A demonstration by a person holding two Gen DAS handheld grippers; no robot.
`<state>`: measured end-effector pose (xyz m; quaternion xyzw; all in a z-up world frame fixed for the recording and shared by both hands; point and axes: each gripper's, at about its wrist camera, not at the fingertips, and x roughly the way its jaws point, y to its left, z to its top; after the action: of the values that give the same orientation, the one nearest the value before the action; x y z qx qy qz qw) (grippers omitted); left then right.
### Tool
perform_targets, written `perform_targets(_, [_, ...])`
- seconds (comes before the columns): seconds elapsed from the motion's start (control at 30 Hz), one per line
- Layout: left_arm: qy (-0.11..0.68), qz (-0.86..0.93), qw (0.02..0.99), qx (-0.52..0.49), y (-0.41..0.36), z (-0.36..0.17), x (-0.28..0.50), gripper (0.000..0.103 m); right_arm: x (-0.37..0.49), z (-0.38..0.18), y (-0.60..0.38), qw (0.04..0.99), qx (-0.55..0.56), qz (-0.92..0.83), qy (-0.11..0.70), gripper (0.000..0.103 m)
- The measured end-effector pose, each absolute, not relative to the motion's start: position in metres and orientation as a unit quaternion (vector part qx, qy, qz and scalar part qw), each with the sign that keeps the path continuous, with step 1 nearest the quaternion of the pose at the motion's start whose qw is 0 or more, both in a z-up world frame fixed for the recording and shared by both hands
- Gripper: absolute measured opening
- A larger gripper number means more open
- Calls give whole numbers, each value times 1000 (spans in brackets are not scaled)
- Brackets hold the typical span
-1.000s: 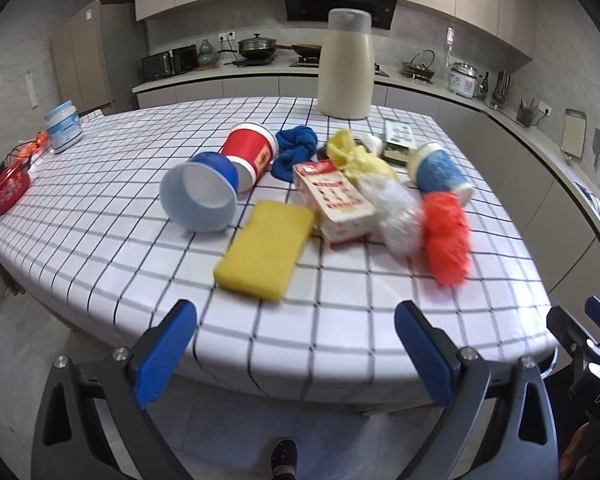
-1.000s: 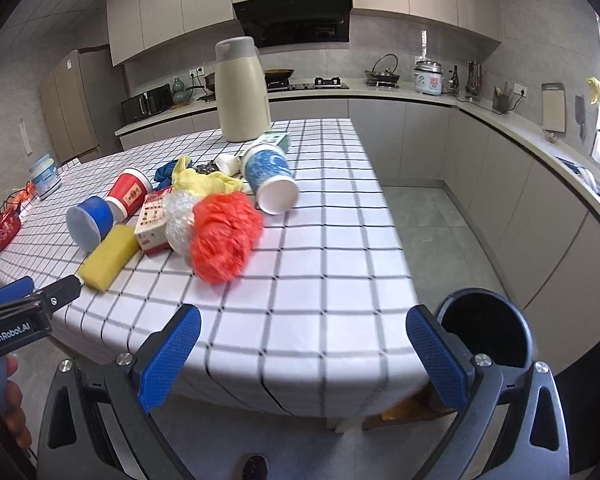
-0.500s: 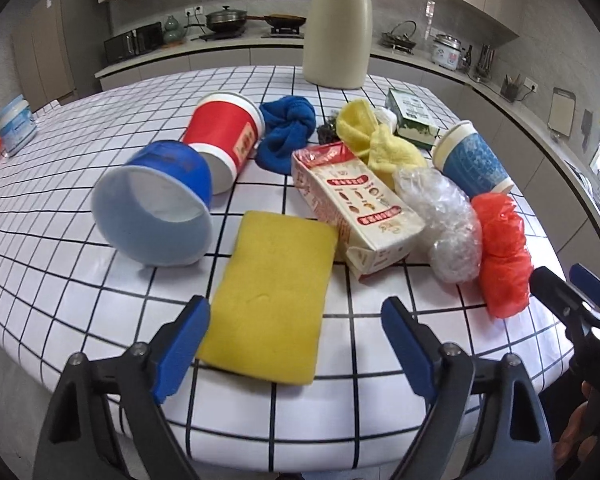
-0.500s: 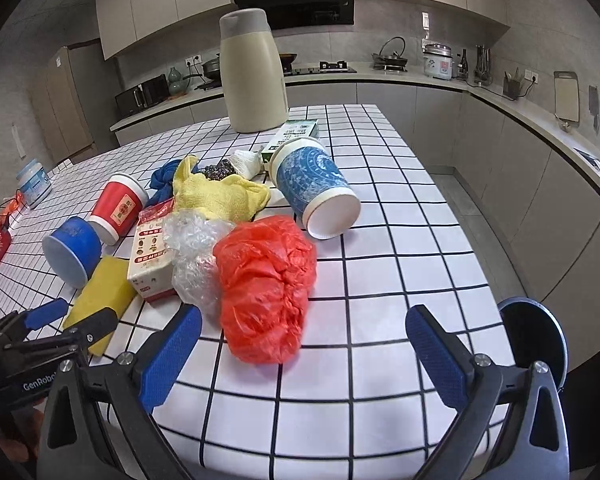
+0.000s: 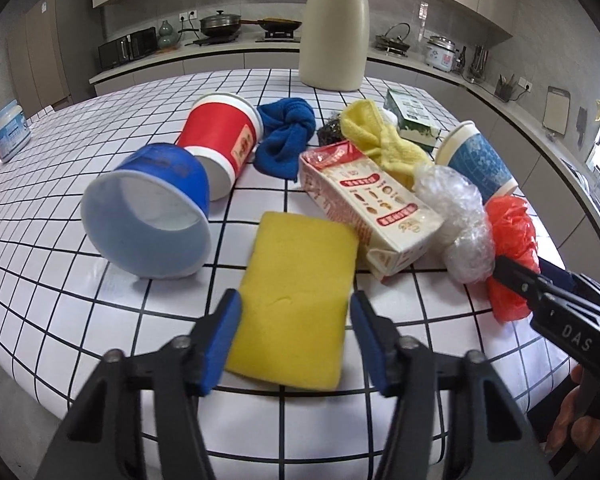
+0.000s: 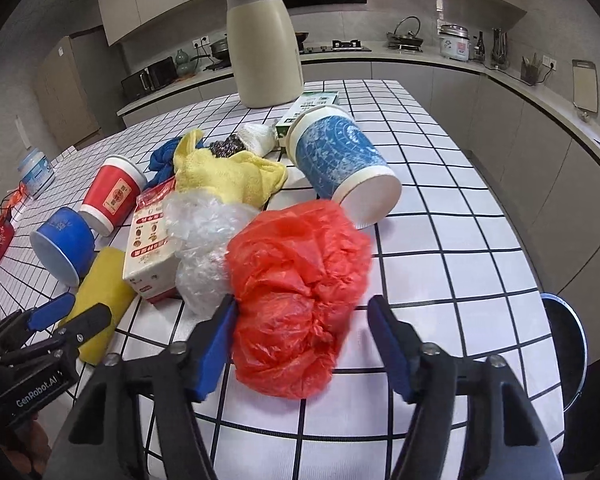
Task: Collect trash
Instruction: 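Move both tools toward the island, right to red bag, left to yellow sponge, then grasp the red plastic bag with the right tool while the left tool grasps the yellow sponge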
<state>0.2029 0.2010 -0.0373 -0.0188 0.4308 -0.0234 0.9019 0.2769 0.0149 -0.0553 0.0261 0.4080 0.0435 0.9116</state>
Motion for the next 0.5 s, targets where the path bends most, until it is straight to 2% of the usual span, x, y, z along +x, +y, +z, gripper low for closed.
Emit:
perform_targets(0.13, [426, -24, 904, -27, 203, -35, 200, 44, 276, -57, 14, 910, 29, 52, 410, 49])
perform_targets(0.2, [419, -29, 907, -35, 204, -33, 197, 32, 276, -56, 11, 910, 31, 57, 409, 45])
perform_targets(0.23, [417, -31, 907, -36, 204, -31, 197, 19, 275, -56, 10, 911, 34, 59, 408, 45])
perform_targets(0.27, [418, -33, 907, -35, 202, -30, 195, 11, 274, -55, 9, 911, 35, 59, 407, 44])
perform_targets(0.37, [428, -36, 903, -22, 195, -31, 197, 12, 270, -54, 6, 909, 33, 62, 411, 44])
perform_targets(0.43, [429, -29, 903, -8, 191, -31, 198, 17, 267, -54, 7, 909, 30, 65, 411, 45])
perform_targets(0.47, [431, -28, 902, -2, 189, -31, 199, 27, 266, -55, 7, 909, 29, 67, 411, 45])
perform_targets(0.5, [434, -29, 900, 4, 186, -31, 202, 41, 265, -55, 7, 909, 28, 68, 411, 45])
